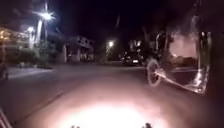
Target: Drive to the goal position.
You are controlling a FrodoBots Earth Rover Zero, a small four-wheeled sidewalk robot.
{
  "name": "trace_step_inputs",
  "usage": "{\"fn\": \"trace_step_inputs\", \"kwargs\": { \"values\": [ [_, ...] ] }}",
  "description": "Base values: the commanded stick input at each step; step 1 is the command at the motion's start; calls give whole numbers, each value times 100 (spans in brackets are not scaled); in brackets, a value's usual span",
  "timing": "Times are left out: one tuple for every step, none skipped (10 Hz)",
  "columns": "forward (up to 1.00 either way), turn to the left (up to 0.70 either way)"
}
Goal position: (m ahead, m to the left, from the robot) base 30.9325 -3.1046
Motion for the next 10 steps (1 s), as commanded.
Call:
{"fn": "trace_step_inputs", "kwargs": {
  "values": [
    [85, 0],
    [85, 0],
    [85, 0],
    [85, 0],
    [85, 0],
    [85, 0],
    [85, 0],
    [85, 0],
    [85, 0],
    [85, 0]
  ]
}}
